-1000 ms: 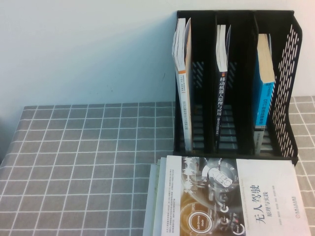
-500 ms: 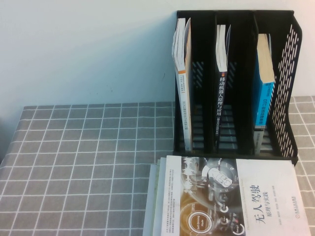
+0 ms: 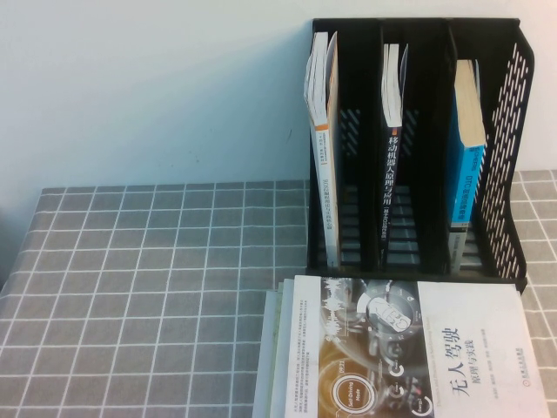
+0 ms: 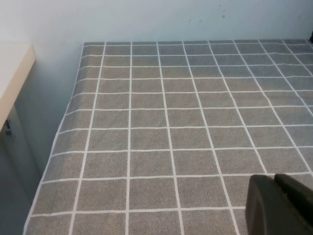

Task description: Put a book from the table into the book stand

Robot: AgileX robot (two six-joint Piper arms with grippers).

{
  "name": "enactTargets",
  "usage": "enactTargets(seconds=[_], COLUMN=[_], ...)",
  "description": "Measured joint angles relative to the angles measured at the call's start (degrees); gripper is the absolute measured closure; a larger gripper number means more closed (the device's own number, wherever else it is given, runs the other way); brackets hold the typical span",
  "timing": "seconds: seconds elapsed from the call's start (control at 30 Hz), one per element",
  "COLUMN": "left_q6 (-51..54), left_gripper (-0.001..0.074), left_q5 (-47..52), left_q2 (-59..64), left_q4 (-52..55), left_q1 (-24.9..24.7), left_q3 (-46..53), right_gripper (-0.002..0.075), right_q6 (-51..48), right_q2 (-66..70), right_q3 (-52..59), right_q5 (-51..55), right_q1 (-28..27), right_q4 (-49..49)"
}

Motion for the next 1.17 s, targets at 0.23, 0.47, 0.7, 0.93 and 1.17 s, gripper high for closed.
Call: enactTargets(seconds=[0.23, 0.47, 0.7, 0.93, 1.17], left_q6=[0.0, 0.0, 0.0, 0.0, 0.0], left_gripper=[0.0738, 0.0738, 0.0738, 0.0738, 0.0738], left_q5=[0.0, 0.0, 0.0, 0.0, 0.0], left_q2=[0.0, 0.0, 0.0, 0.0, 0.0], left_q4=[0.0, 0.0, 0.0, 0.0, 0.0], left_q1=[0.0, 0.1, 0.1, 0.1, 0.1], left_q3=[0.0, 0.0, 0.0, 0.0, 0.0], right_gripper=[0.0729, 0.0729, 0.0729, 0.0729, 0.0729], right_q6=[0.4, 16.9, 35.6, 36.9, 38.0], right_q2=[0.0, 0.0, 0.0, 0.0, 0.0], right_q3=[2.2, 9.3, 19.2, 22.9, 23.5], right_q5=[-15.6, -29.1, -29.9, -29.1, -27.4], right_q1=[-0.5, -5.3, -5.7, -3.0, -2.2], right_q4=[-5.0, -23.5, -34.7, -35.8, -35.8])
